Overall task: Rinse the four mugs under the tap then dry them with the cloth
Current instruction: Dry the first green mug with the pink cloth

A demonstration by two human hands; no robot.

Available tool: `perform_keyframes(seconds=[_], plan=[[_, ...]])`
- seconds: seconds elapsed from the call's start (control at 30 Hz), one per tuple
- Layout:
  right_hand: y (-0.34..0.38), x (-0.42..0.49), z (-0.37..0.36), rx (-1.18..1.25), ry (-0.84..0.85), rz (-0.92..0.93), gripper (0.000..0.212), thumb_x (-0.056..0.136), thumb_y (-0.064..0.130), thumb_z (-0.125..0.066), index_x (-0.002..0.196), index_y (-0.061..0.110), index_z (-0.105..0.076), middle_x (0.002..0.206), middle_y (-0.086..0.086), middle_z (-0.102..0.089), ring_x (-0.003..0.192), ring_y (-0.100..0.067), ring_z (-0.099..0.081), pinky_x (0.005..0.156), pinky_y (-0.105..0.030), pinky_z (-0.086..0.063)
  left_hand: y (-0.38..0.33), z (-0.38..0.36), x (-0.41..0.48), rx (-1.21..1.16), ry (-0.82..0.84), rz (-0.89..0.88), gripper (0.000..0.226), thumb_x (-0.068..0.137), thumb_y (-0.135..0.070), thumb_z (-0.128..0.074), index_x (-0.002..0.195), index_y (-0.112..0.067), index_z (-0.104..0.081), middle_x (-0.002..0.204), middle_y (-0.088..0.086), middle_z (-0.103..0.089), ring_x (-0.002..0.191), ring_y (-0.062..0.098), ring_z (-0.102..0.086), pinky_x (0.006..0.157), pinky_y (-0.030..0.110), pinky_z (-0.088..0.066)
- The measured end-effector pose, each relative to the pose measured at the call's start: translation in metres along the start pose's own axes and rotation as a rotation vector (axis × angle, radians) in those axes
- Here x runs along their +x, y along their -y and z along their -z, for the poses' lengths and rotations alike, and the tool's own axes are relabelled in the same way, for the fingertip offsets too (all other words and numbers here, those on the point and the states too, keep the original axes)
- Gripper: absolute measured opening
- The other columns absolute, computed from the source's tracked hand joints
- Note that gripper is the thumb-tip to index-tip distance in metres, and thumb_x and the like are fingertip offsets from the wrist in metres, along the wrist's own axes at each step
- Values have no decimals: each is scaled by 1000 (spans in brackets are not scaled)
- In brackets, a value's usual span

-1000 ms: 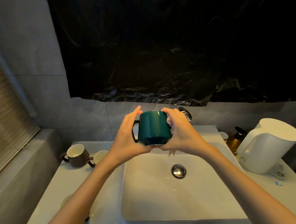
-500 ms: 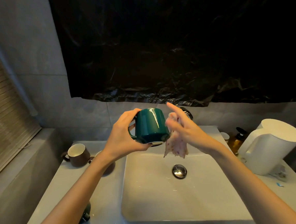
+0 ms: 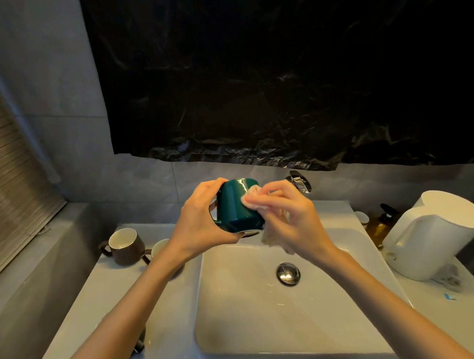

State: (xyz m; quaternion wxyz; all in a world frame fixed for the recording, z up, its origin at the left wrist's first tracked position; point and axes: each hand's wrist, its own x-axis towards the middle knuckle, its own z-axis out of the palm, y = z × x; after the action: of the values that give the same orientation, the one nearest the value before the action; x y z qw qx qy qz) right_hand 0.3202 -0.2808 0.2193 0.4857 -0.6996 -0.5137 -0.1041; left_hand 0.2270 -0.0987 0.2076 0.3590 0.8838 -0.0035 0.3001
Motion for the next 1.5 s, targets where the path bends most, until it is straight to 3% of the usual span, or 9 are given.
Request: perform_keyframes(seconds=[0.17, 0.37, 0.63, 0.8, 1.03, 1.1, 1.2, 1.3, 1.5], plan=[[5, 6, 0, -53, 169, 101, 22, 90, 6, -65, 107, 16, -75, 107, -3, -57, 96, -9, -58, 82, -16, -46, 0, -2, 0, 38, 47, 40, 86, 52, -45, -79, 129, -30, -44, 123, -13, -47, 113, -1, -48, 93, 18, -47], [-10, 37, -2, -95, -19, -90, 21, 92, 11, -63, 107, 21, -75, 105, 0, -56, 101, -2, -52, 84, -15, -42, -7, -6, 2, 64, 53, 27, 91, 52, -38, -84, 132, -25, -43, 123, -12, -47, 111, -3, -45, 93, 25, -50], [7, -1, -1, -91, 295, 78, 24, 89, 5, -60, 100, 20, -75, 107, 3, -53, 95, -4, -52, 82, -18, -45, 1, -8, 2, 116, 85, 112, 96, 49, -47, -80, 134, -23, -43, 127, -10, -46, 112, 6, -49, 94, 38, -51], [-15, 31, -2, -115, 16, -131, 25, 92, 6, -59, 106, 20, -75, 104, -1, -54, 98, -1, -51, 83, -9, -40, -7, -11, 4, 153, 102, 72, 95, 48, -41, -78, 134, -24, -42, 125, -11, -46, 111, 5, -47, 89, 37, -52], [-24, 29, 8, -30, -8, -475, 31, 96, 7, -40, 102, 25, -64, 108, 1, -58, 104, -10, -51, 85, -23, -42, -7, -6, 3, 153, 123, 57, 92, 50, -41, -80, 133, -27, -41, 125, -13, -45, 112, 2, -45, 93, 36, -51], [-17, 23, 15, -23, 175, -468, 33, 89, 25, -43, 118, 27, -58, 110, 1, -51, 111, -12, -41, 94, -28, -38, -7, -4, 3, 154, 127, 54, 89, 50, -41, -78, 131, -29, -41, 123, -13, -45, 111, 3, -46, 91, 36, -52], [-4, 14, 19, -182, 478, -369, 73, 80, 40, -62, 145, 31, -29, 113, 5, -35, 114, -13, -29, 99, -29, -34, -7, -3, 5, 175, 136, 39, 88, 51, -40, -79, 129, -28, -42, 122, -12, -45, 108, 4, -47, 88, 37, -52], [3, 11, 13, -542, 448, -180, 117, 59, 57, -82, 150, 27, -17, 113, 4, -31, 106, -13, -27, 93, -25, -36, -13, -3, 7, 199, 164, 5, 87, 51, -39, -81, 128, -28, -42, 122, -11, -45, 106, 4, -48, 86, 37, -53], [-1, 16, 6, -591, 248, -33, 86, 57, 54, -81, 127, 20, -44, 95, 8, -35, 85, -12, -28, 71, -28, -42, -21, 2, 5, 300, 123, -84, 102, 59, -39, -82, 144, -32, -27, 132, -12, -42, 112, 6, -49, 81, 32, -55]])
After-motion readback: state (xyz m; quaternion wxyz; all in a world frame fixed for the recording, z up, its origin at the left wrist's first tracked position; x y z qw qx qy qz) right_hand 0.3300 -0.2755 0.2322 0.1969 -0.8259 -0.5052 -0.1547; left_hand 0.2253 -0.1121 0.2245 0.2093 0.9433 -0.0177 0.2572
